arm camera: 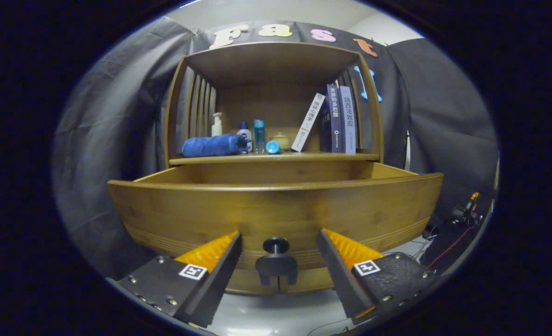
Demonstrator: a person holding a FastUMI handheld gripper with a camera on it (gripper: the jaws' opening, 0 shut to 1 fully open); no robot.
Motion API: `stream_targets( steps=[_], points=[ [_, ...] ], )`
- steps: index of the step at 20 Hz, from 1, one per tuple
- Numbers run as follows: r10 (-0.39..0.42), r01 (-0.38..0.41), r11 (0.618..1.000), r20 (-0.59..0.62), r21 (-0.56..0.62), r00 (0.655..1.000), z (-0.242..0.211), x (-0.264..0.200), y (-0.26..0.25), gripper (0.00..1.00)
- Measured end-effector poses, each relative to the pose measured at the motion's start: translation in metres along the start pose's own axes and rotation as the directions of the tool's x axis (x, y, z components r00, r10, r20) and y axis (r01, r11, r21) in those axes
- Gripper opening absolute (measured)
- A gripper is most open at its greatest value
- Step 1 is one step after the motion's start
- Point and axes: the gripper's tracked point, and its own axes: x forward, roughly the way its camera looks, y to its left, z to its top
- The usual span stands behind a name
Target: Pull open the drawer, take out the items inside it, and place them on the countertop above the cabinet.
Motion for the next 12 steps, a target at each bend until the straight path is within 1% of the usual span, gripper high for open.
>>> stream_targets(
  steps=[4, 6, 8, 9, 10, 12],
  points=[
    [0.038, -0.035, 0.994, -0.030, 0.099, 0.999, -0.002, 0.021, 0.009, 0.99],
    [0.036, -0.033, 0.994, -0.030, 0.101, 0.999, 0.002, 0.037, 0.012, 0.99],
    [0.027, -0.027, 0.996, 0.005, 0.088, 1.000, 0.011, 0.056, 0.013, 0.99],
    [0.030, -0.028, 0.996, -0.019, 0.081, 0.999, 0.006, 0.062, 0.014, 0.99],
    [0.025, -0.026, 0.996, 0.002, 0.084, 1.000, 0.012, 0.069, 0.014, 0.99],
    [0.020, -0.020, 0.997, 0.001, 0.079, 1.000, 0.011, 0.080, 0.017, 0.99]
  ],
)
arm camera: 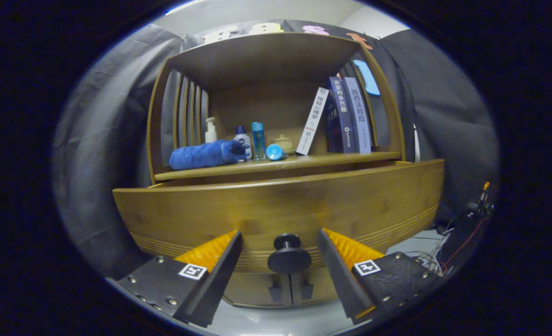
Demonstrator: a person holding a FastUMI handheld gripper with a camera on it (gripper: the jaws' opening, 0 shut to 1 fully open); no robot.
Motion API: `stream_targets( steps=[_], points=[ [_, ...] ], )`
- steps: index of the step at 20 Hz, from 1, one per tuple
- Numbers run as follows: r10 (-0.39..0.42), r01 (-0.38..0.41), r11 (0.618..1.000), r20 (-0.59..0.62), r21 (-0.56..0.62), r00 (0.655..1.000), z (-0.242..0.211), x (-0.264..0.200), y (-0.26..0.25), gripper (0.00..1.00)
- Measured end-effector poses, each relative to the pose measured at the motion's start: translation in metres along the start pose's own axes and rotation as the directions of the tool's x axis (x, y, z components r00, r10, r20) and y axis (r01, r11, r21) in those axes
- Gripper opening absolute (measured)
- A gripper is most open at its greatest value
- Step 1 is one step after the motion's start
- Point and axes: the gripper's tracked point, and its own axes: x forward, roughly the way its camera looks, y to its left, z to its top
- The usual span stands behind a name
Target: Pull open the drawer, take out the items inside it, and place them on the countertop above the cabinet.
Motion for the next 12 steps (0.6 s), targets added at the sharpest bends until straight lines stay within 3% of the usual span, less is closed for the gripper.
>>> stream_targets(
  steps=[12],
  points=[
    [0.002, -0.002, 1.000, 0.032, 0.001, 0.999, 0.006, 0.067, 0.004, 0.99]
  ],
)
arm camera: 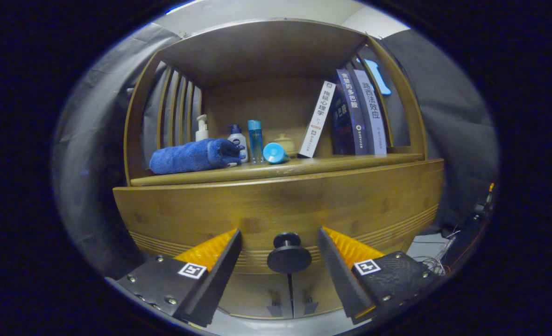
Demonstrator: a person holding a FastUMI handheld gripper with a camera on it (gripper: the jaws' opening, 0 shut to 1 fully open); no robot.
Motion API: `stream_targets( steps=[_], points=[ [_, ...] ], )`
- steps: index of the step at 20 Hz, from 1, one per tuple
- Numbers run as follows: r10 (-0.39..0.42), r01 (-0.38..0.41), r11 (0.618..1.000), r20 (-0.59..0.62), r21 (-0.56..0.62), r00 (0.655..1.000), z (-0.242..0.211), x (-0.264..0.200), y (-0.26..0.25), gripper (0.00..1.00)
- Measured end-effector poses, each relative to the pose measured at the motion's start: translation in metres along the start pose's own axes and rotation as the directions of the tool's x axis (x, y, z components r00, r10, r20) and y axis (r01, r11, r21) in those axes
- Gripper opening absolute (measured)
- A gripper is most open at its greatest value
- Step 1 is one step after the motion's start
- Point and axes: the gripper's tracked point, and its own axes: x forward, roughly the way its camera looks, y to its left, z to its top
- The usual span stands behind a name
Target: Pull open the drawer, take out the items inside it, and place them on the countertop above the cabinet.
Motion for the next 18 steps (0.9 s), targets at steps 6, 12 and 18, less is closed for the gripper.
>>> stream_targets(
  steps=[6, 12, 18],
  points=[
    [0.001, -0.001, 1.000, 0.030, 0.006, 1.000, 0.004, 0.026, 0.005, 0.99],
    [0.001, -0.001, 1.000, 0.032, 0.004, 0.999, 0.002, 0.024, 0.005, 0.99],
    [0.042, -0.042, 0.999, -0.073, -0.007, 0.996, -0.025, 0.002, 0.016, 0.99]
  ],
)
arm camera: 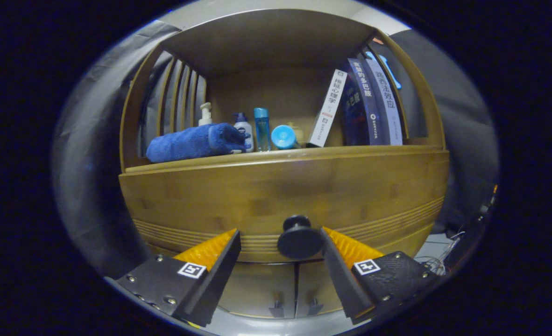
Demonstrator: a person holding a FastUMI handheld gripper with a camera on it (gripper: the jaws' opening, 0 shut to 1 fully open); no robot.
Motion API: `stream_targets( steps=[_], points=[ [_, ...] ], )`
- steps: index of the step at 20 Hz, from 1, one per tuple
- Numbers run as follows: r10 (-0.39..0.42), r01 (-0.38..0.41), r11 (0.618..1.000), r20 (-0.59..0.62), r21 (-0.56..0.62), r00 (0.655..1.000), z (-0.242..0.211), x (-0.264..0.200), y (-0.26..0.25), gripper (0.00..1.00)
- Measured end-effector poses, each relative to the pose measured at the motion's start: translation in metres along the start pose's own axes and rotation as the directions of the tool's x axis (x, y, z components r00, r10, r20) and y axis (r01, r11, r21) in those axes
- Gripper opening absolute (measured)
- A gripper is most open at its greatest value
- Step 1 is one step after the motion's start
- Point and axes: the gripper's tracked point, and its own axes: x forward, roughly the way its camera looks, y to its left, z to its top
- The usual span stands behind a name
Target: Pull open the drawer, take out the items inside it, and place them on the countertop above the cabinet.
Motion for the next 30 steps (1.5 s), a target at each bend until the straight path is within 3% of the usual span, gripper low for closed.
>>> stream_targets(
  steps=[3, 8, 13, 17, 24, 30],
  points=[
    [-0.023, 0.023, 1.000, -0.002, 0.013, 1.000, 0.013, -0.040, -0.004, 0.99],
    [0.003, -0.003, 1.000, 0.080, -0.002, 0.997, 0.080, -0.112, 0.007, 0.99],
    [0.028, -0.003, 0.990, 0.181, -0.140, 0.983, 0.145, -0.181, 0.025, 0.99],
    [0.081, -0.045, 0.983, 0.203, -0.178, 0.976, 0.184, -0.225, 0.046, 0.99],
    [0.117, -0.085, 0.988, 0.256, -0.130, 0.960, 0.239, -0.282, 0.053, 0.96],
    [0.121, -0.101, 0.991, 0.248, -0.093, 0.961, 0.235, -0.290, 0.043, 0.96]
  ],
)
